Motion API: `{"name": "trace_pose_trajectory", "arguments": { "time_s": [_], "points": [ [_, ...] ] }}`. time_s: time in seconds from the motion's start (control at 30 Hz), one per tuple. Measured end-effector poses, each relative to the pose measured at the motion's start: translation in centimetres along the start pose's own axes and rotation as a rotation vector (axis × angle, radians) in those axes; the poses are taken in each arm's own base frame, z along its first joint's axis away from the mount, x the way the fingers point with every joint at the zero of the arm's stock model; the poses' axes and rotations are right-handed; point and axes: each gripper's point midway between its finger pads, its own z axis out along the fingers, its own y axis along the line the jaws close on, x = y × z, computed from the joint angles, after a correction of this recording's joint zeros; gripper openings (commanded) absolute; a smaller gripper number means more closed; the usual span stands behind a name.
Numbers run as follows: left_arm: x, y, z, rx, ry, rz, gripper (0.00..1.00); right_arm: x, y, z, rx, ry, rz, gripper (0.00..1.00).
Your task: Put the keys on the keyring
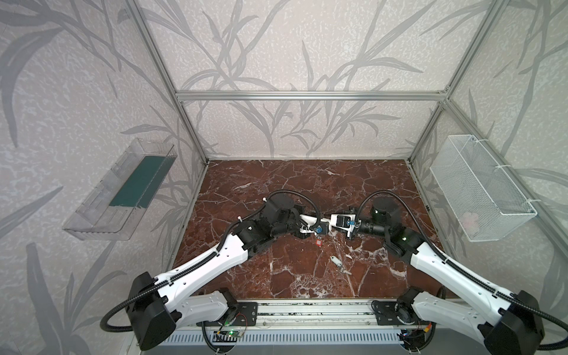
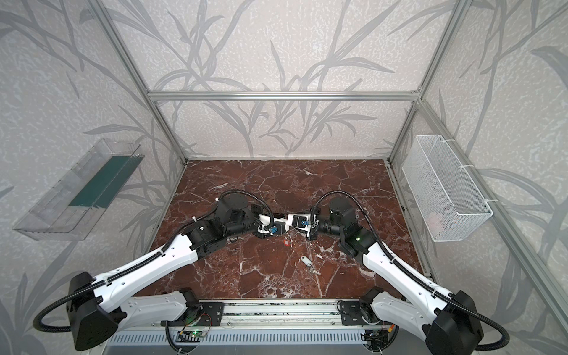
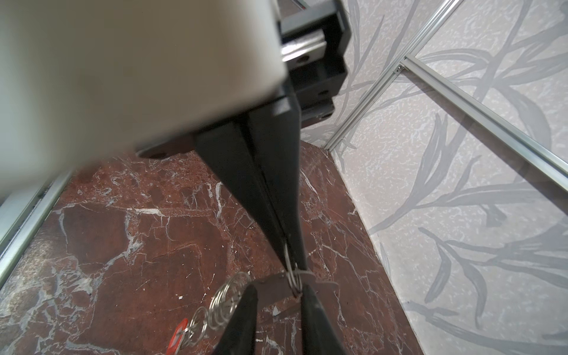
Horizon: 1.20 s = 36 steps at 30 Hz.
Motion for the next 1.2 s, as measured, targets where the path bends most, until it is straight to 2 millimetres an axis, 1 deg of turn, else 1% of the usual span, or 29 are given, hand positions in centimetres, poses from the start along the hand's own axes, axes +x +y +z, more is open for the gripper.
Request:
{"name": "trace_pose_trajectory", "arguments": {
  "time_s": [0.17, 0.27, 0.43, 0.5, 0.6, 0.67, 0.7, 0.83, 0.87, 0.93, 1.03, 1.2],
  "points": [
    [-0.3, -0.3, 0.0, 0.007, -0.005, 0.024, 0.0, -0.4, -0.3, 0.0, 0.012, -0.017, 0.005, 0.21],
    [-0.5, -0.4, 0.1, 0.01, -0.008, 0.036, 0.0, -0.6, -0.4, 0.0, 0.015, -0.022, 0.012, 0.17],
    [-0.4, -0.4, 0.1, 0.009, -0.005, 0.043, 0.0, -0.5, -0.4, 0.1, 0.011, -0.022, 0.015, 0.12],
    [-0.4, -0.4, 0.1, 0.009, -0.003, 0.043, 0.0, -0.4, -0.3, 0.1, 0.008, -0.021, 0.016, 0.09],
    [-0.4, -0.6, 0.1, 0.016, -0.002, 0.039, 0.0, -0.5, -0.3, 0.1, 0.009, -0.022, 0.004, 0.0],
    [-0.4, -0.6, 0.1, 0.016, -0.003, 0.034, 0.0, -0.5, -0.3, 0.1, 0.007, -0.023, -0.005, 0.0],
    [-0.4, -0.6, 0.1, 0.016, -0.002, 0.027, 0.04, -0.5, -0.3, 0.1, 0.007, -0.023, -0.008, 0.0],
    [-0.3, -0.2, 0.0, -0.002, 0.006, -0.001, 0.33, -0.4, -0.2, 0.1, 0.006, -0.024, 0.002, 0.0],
    [-0.2, -0.1, -0.1, -0.008, 0.011, -0.017, 0.38, -0.4, -0.3, 0.1, 0.01, -0.025, 0.005, 0.0],
    [0.0, 0.3, -0.5, -0.031, 0.019, -0.057, 0.44, -0.3, -0.3, 0.1, 0.012, -0.025, 0.012, 0.0],
    [0.6, 1.2, -1.5, -0.082, 0.025, -0.135, 0.49, 0.5, 0.3, 0.0, 0.009, -0.013, 0.018, 0.0],
    [2.6, 2.4, -3.1, -0.153, 0.05, -0.295, 0.52, 1.6, 1.4, -0.5, 0.021, -0.007, -0.008, 0.0]
  ]
}}
